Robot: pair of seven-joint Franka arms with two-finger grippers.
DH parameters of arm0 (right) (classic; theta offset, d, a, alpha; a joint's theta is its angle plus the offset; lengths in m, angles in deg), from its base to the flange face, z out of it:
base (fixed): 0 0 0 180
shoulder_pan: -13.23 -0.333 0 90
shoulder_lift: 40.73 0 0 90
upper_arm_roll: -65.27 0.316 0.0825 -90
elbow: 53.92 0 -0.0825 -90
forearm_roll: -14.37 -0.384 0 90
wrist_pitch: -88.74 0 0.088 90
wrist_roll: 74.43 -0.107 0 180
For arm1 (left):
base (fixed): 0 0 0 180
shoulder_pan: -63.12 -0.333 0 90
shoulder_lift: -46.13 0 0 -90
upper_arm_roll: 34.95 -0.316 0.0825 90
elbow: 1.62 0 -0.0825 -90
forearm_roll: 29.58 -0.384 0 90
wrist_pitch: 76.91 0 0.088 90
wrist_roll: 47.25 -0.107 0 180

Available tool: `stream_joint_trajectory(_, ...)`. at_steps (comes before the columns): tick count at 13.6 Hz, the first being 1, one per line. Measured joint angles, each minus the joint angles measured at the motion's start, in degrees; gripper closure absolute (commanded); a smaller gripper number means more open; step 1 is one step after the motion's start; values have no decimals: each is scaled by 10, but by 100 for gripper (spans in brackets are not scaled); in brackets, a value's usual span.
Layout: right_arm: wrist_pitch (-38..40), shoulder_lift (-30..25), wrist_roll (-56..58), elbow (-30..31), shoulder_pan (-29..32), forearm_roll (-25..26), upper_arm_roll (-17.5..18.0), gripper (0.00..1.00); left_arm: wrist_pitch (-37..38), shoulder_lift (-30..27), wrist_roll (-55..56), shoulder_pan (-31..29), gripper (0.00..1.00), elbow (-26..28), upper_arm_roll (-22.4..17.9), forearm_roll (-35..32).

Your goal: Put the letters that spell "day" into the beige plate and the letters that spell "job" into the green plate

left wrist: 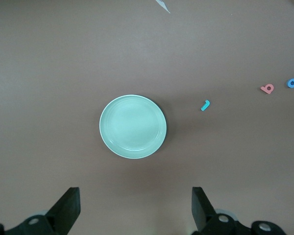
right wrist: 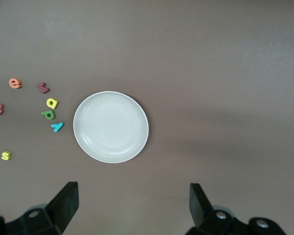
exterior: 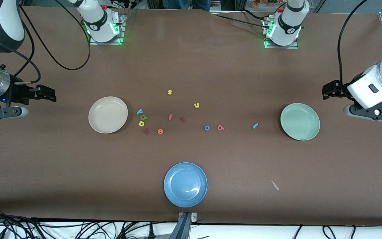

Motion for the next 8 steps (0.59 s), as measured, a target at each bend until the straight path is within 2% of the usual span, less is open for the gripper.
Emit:
stream_joint_trajectory(6, 0, 1, 0, 0, 0, 0, 0, 0, 1, 0, 0, -2, 0, 0, -1, 10)
stream_joint_trajectory(8, 0, 1, 0, 1, 0, 0, 0, 0, 3, 0, 0, -20, 0, 1, -2, 13)
